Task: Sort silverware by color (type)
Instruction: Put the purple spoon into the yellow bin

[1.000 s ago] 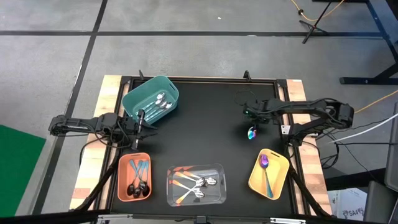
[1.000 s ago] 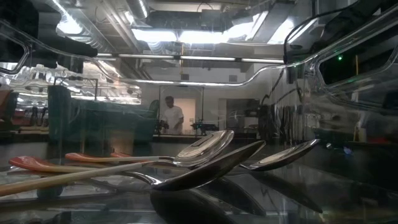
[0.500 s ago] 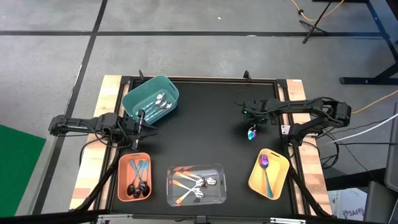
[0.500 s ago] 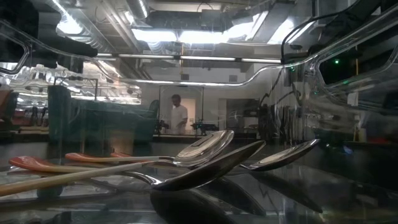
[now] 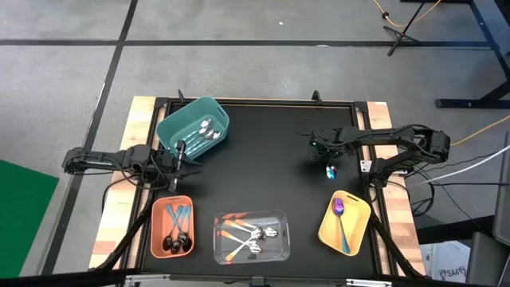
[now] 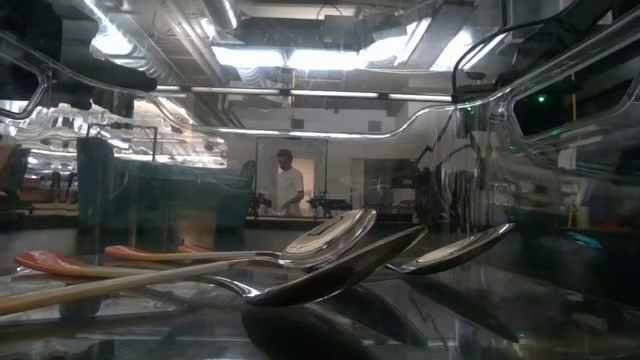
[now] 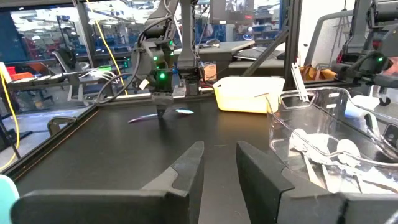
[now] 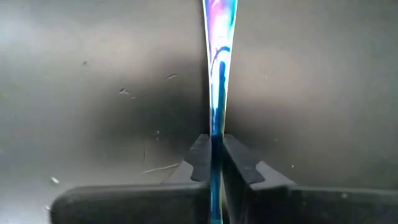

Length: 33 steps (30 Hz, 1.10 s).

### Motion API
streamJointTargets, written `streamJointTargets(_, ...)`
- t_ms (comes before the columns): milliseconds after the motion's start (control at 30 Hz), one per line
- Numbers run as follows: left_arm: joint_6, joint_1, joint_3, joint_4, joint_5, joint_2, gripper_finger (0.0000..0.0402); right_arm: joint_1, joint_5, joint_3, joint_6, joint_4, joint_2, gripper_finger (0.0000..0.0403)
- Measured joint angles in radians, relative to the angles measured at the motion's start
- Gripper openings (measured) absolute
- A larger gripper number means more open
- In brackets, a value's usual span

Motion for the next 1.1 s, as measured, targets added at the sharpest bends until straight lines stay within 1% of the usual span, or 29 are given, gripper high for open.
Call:
streamJointTargets(333,0.0,0.0,0.0,0.0,0.0,0.0,0.0089,0.0,0.015,0.0,-0.251,0.009,0.0,0.0002)
streamJointTargets(533,0.0,0.0,0.0,0.0,0.0,0.0,0.0089,0.0,-0.017,-0.001,-0.414,0.057,-0.012,0.0001)
streamJointTargets(700,0.0,0.0,0.0,0.0,0.0,0.0,0.0089,0.0,-0.026,0.025,-0.539,0.049,-0.054,0.0001)
streamJointTargets(800,0.0,0.0,0.0,0.0,0.0,0.0,0.0089,0.0,-0.068,0.056,-0.622,0.048,-0.086,0.0001)
streamJointTargets(900,0.0,0.0,0.0,0.0,0.0,0.0,0.0089,0.0,-0.132,0.092,-0.708,0.047,-0.116,0.0)
streamJointTargets(1000,0.0,0.0,0.0,0.0,0.0,0.0,0.0089,0.0,-0.222,0.132,-0.802,0.047,-0.143,0.0)
streamJointTargets(1100,0.0,0.0,0.0,0.0,0.0,0.0,0.0089,0.0,-0.339,0.173,-0.885,0.048,-0.173,0.0)
